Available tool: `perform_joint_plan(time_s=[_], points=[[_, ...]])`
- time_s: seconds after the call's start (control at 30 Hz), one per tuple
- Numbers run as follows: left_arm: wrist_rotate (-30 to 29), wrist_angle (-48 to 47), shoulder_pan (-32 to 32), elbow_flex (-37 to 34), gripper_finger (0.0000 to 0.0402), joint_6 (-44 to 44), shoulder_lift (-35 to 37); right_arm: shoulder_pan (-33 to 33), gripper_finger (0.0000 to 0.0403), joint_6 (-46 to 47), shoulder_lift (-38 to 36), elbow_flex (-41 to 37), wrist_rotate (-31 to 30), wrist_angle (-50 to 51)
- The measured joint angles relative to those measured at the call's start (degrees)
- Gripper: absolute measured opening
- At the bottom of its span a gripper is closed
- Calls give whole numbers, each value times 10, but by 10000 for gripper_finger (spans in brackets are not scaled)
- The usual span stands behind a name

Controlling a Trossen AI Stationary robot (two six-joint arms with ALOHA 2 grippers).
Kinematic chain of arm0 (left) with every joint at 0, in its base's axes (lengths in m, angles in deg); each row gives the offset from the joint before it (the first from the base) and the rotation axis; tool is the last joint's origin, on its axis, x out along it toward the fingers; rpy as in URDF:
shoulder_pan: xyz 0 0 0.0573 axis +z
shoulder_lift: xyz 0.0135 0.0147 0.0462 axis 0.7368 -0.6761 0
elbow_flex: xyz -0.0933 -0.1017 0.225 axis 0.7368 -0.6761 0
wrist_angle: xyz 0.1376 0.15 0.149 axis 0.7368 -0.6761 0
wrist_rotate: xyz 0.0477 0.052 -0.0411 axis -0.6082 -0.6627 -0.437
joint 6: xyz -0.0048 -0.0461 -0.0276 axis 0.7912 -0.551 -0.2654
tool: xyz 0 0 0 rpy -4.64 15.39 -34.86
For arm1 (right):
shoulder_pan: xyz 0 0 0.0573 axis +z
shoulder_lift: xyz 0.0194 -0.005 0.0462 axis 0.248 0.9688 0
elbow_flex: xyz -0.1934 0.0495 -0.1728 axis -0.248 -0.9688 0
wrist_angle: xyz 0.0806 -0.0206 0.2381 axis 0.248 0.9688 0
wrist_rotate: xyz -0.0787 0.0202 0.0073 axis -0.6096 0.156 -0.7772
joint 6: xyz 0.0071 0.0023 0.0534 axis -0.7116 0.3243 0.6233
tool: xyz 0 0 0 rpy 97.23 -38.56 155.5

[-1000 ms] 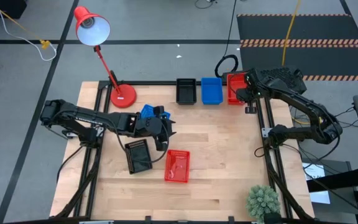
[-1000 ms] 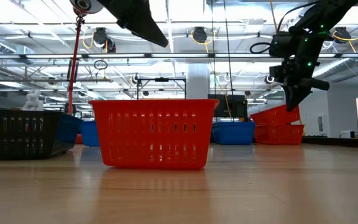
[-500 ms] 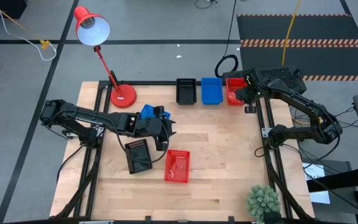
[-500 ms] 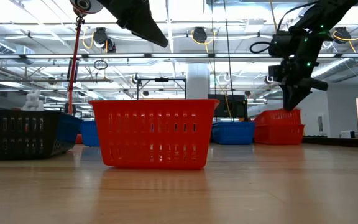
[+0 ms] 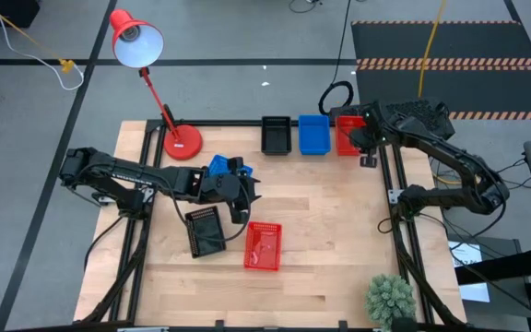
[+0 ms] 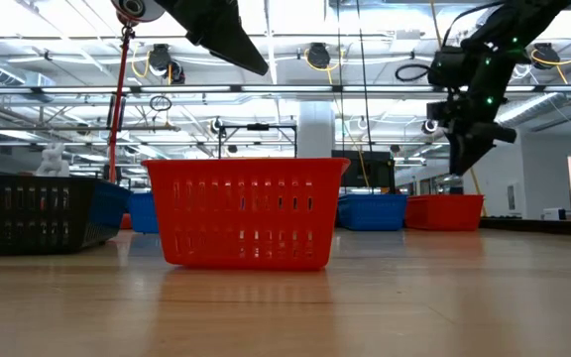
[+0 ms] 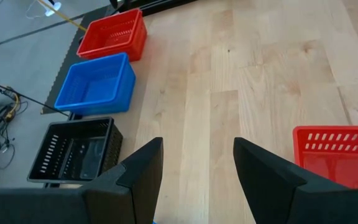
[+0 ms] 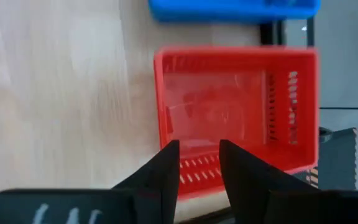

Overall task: Stack baskets by color
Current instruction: Stack the bottom black basket on top of the top black basket

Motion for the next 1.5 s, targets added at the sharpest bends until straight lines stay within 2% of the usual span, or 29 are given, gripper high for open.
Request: perform_joint_plan(time_s=[0.23,0.53,0.8,0.93,1.1,1.3,1.5], points=[[0,-14,0,0,198,-2,0,108,109,135,-64,26,-42,-15],[0,-22,0,0,198,-17,0,274,109,293,-152,36,-44,-60],[0,-49,0,0,198,-68,0,400,109,391,-172,37,-44,-79],[-3,-95,-14,0,198,-121,0,453,109,409,-166,25,-44,-112],[-11,-152,-59,0,198,-193,0,496,109,396,-163,-4,-44,-171],[-53,-211,-126,0,198,-284,0,514,109,374,-162,-16,-44,-173],[-58,-250,-185,0,198,-396,-1,514,109,372,-162,-22,-44,-172]])
